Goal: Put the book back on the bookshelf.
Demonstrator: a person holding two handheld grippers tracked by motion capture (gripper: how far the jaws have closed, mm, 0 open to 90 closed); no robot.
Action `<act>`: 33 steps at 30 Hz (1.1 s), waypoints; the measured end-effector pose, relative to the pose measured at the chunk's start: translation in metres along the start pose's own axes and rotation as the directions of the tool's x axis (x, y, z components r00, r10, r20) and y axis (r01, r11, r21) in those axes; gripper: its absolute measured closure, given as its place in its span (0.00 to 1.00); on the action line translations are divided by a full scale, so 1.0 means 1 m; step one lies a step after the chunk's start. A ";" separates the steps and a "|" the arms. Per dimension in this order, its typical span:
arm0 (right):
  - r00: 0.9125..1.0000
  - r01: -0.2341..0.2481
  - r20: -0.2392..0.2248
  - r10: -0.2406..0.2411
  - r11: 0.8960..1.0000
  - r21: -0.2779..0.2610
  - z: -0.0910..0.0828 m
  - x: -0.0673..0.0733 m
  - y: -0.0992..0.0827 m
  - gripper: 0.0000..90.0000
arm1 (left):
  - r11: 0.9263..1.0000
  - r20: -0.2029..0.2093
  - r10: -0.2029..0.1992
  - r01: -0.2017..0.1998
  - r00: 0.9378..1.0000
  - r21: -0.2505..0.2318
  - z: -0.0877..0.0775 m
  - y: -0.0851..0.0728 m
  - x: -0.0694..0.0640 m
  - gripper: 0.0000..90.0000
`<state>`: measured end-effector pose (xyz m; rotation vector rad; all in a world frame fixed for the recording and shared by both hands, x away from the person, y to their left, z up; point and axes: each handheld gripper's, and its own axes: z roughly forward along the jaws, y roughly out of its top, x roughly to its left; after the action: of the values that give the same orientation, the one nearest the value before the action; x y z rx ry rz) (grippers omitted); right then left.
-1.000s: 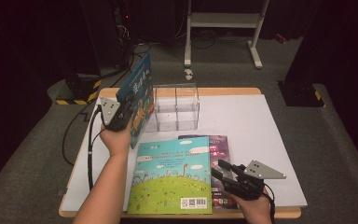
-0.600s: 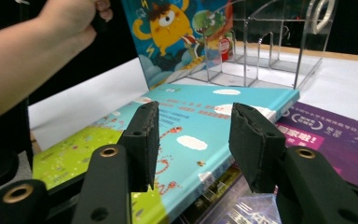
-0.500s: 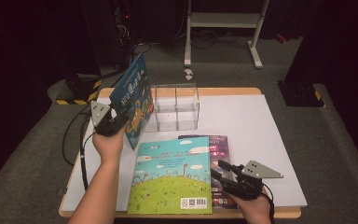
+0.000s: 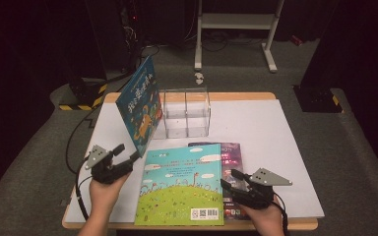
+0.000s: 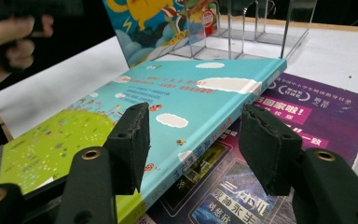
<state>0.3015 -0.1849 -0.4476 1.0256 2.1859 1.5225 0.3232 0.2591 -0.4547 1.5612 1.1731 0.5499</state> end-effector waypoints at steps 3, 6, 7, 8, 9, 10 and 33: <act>1.000 0.005 0.009 -0.005 1.000 0.022 0.002 0.001 -0.001 0.47 | 0.994 0.044 -0.011 0.006 0.999 0.106 0.004 -0.022 -0.005 0.34; 1.000 0.008 0.011 -0.009 0.999 0.047 0.006 0.003 -0.002 0.47 | 0.972 0.078 -0.045 0.026 0.996 0.234 0.014 -0.037 -0.014 0.31; 1.000 0.012 0.011 -0.013 0.998 0.054 0.007 0.003 -0.002 0.47 | 0.966 0.076 -0.033 0.012 0.997 0.259 0.017 -0.040 -0.017 0.31; 1.000 0.016 0.012 -0.016 0.998 0.064 0.009 0.004 -0.002 0.47 | 0.960 0.061 -0.019 0.001 0.998 0.280 0.019 -0.042 -0.019 0.31; 1.000 0.021 0.013 -0.022 0.997 0.074 0.010 0.005 -0.003 0.47 | 0.955 0.055 -0.022 0.004 0.998 0.296 0.021 -0.043 -0.020 0.31; 0.999 0.029 0.014 -0.030 0.996 0.085 0.012 0.006 -0.004 0.47 | 0.952 0.056 -0.042 0.023 0.998 0.305 0.022 -0.044 -0.021 0.30; 0.997 -0.057 0.049 0.052 0.992 0.115 0.016 -0.017 -0.008 0.46 | 0.956 0.142 -0.137 0.093 0.980 0.278 0.033 -0.047 -0.035 0.32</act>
<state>0.3202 -0.1865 -0.4636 1.1538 2.2550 1.3939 0.3167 0.2107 -0.5015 1.7189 1.2443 0.1870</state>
